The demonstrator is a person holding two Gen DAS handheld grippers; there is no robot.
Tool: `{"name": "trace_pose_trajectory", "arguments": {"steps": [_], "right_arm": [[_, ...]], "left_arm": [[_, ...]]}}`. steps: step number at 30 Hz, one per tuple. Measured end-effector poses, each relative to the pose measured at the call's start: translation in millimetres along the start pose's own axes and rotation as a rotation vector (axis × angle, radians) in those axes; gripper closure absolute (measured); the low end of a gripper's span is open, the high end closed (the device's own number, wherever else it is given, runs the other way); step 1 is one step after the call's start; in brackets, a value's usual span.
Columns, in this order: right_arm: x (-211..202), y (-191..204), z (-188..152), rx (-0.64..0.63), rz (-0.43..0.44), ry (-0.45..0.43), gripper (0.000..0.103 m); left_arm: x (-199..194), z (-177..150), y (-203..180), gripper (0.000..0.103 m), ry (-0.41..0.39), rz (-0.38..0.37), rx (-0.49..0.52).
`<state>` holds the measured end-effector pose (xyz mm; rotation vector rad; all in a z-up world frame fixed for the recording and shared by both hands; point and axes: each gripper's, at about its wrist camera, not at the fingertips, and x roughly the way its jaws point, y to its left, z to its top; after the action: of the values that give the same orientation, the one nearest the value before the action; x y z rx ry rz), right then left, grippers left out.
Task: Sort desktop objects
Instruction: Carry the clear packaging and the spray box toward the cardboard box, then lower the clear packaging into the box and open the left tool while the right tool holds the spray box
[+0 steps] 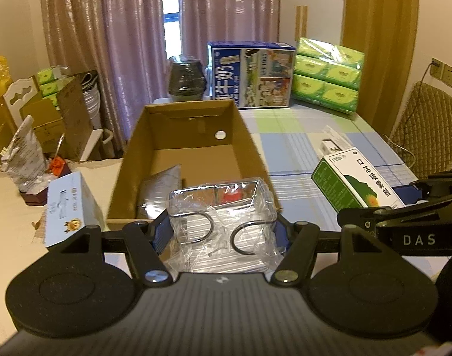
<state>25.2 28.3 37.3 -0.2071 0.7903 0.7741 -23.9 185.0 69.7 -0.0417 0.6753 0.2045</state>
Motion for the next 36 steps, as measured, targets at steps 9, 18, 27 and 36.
{"name": "trace_pose_trajectory", "arguments": {"steps": [9,18,27,36], "right_arm": [[12,13,9,-0.012,0.016,-0.002,0.050],[22,23,20,-0.012,0.036,-0.009,0.050],[40,36,45,-0.008,0.055,-0.031,0.050],[64,34,68,0.013,0.049,-0.038,0.050]], "left_arm": [[0,2,26,0.041,0.010,0.030,-0.011],[7,4,41,0.041,0.031,0.032,-0.010],[18,23,59,0.041,0.036,0.020,-0.015],[45,46,67,0.041,0.051,0.014,0.016]]}}
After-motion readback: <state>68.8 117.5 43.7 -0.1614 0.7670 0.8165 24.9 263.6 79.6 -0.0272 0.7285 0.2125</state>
